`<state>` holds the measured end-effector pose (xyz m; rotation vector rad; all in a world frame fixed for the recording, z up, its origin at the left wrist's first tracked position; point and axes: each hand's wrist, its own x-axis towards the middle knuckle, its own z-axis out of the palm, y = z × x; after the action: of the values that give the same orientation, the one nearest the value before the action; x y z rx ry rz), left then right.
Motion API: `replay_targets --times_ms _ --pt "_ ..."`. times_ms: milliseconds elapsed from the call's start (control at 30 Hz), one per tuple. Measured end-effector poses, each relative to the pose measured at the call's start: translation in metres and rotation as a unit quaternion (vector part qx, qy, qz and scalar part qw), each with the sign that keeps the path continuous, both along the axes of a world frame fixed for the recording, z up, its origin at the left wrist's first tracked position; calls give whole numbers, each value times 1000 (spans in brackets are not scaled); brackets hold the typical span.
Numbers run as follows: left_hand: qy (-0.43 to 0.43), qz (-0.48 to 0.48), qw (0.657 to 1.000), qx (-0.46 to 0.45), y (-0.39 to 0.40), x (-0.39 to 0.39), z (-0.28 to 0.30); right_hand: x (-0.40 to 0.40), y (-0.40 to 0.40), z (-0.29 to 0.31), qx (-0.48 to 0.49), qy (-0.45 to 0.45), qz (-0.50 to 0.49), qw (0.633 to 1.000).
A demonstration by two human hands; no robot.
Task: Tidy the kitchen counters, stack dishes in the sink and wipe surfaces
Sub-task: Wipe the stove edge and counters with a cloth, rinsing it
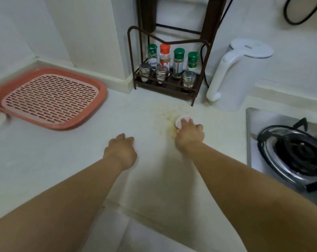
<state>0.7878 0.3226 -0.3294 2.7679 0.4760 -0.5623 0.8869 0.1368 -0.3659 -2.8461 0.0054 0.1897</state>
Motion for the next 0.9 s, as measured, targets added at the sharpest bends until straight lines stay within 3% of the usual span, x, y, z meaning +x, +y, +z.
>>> replay_targets --times_ms 133,200,267,367,433,500,600,700,767,900 --pt "-11 31 999 -4 -4 7 -1 -50 32 0 -2 4 227 974" --pt "-18 47 999 -3 -10 10 2 -69 4 0 19 -1 252 968" --pt "-4 46 999 -2 -12 13 4 -60 -33 3 21 -2 175 984" --pt "12 28 999 8 -5 16 9 -5 -68 5 -58 1 -22 998" --pt "5 17 1000 19 -1 16 11 29 -48 6 -53 21 -58 997" --pt "3 17 1000 11 1 17 12 42 -2 4 -31 21 3 999" --pt "2 31 1000 -2 5 23 15 6 54 3 -3 21 176 984" --pt "8 30 999 18 8 30 20 -39 36 7 11 14 279 960" --pt "8 30 999 15 7 32 21 -38 -2 13 25 26 234 972" --pt "14 18 1000 2 9 30 16 25 -46 11 -52 8 -3 999"
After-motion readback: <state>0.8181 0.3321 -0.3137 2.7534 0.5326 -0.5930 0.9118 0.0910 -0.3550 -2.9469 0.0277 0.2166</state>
